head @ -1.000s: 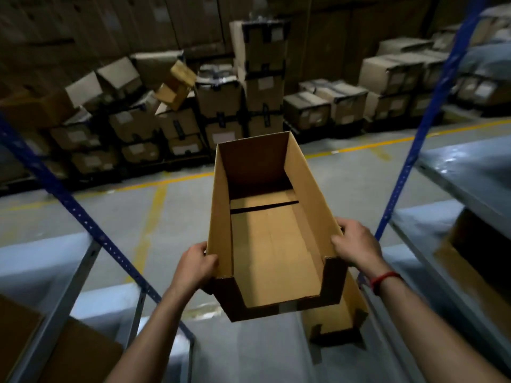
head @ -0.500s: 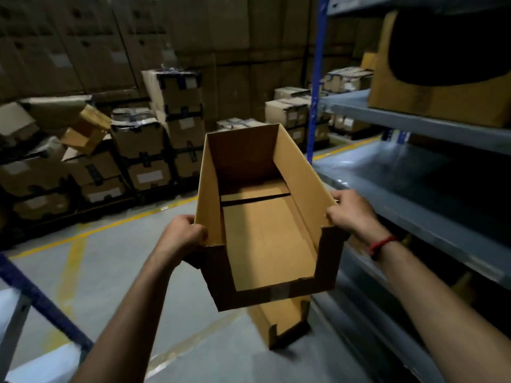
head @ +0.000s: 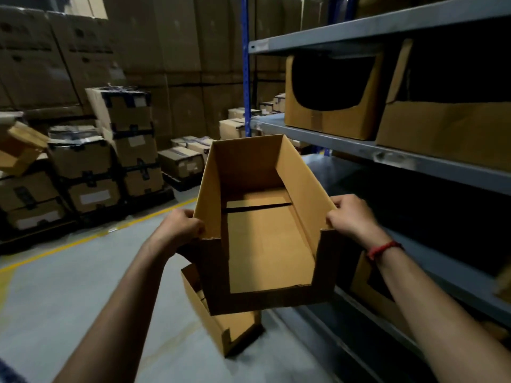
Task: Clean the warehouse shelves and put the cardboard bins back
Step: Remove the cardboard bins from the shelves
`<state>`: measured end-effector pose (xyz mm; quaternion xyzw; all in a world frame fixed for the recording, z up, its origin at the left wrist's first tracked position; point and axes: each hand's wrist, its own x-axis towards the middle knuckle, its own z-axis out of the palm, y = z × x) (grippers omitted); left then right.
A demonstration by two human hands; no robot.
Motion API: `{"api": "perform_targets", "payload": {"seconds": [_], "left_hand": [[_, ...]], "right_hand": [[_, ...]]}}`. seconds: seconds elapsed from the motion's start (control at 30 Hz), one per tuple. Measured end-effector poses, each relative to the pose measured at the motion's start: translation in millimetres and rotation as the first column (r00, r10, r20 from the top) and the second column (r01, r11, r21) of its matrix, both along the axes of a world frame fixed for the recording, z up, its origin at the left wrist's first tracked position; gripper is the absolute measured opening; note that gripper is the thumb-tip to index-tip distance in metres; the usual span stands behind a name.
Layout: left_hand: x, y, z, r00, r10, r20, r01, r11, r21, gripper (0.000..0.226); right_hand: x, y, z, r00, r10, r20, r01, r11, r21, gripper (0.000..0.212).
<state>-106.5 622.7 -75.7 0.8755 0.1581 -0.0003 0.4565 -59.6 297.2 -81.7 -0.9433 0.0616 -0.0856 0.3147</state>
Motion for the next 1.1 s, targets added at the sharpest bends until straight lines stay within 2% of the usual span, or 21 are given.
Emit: {"api": "perform_targets", "payload": {"seconds": [0.2, 0.47, 0.57, 0.73, 0.83, 0.93, 1.0, 1.1], "left_hand": [[-9.9, -36.7, -0.3, 0.999, -0.029, -0.027, 0.029, 0.999, 0.018, 0.036], [12.7, -93.1, 18.1, 0.989, -0.149, 0.013, 0.148, 0.987, 0.065, 0.022], [29.3, -116.0, 23.7, 0.974, -0.225, 0.019, 0.224, 0.974, 0.021, 0.022], [53.2, -162.4, 28.2, 0.926, -0.376, 0.033, 0.377, 0.919, -0.119, 0.049], [75.8, -191.6, 25.9, 0.885, -0.454, 0.103, 0.463, 0.883, -0.084, 0.06], [99.5, -213.4, 19.5, 0.84, -0.524, 0.141, 0.536, 0.841, -0.073, 0.088], [113.5, -223.1, 11.6, 0.789, -0.596, 0.15, 0.611, 0.786, -0.093, 0.091], [134.5, -231.9, -5.3, 0.734, -0.655, 0.18, 0.675, 0.732, -0.086, 0.113]], "right_hand": [[-21.5, -40.9, -3.3, 0.999, -0.027, -0.018, 0.027, 0.999, -0.021, 0.031], [-30.2, -94.7, -10.4, 0.989, -0.145, -0.024, 0.146, 0.988, 0.047, 0.026], [-34.2, -117.1, -8.8, 0.983, -0.181, 0.008, 0.181, 0.983, 0.042, 0.024], [-41.5, -150.4, -3.2, 0.95, -0.31, 0.042, 0.31, 0.951, 0.008, 0.032], [-41.7, -172.0, -3.1, 0.913, -0.406, 0.043, 0.408, 0.912, -0.032, 0.048], [-41.8, -188.1, -1.0, 0.905, -0.424, 0.041, 0.424, 0.906, 0.023, 0.06], [-42.2, -193.5, 0.9, 0.9, -0.433, 0.048, 0.429, 0.9, 0.073, 0.064], [-40.9, -196.3, -0.6, 0.891, -0.453, 0.02, 0.449, 0.889, 0.093, 0.076]]}}
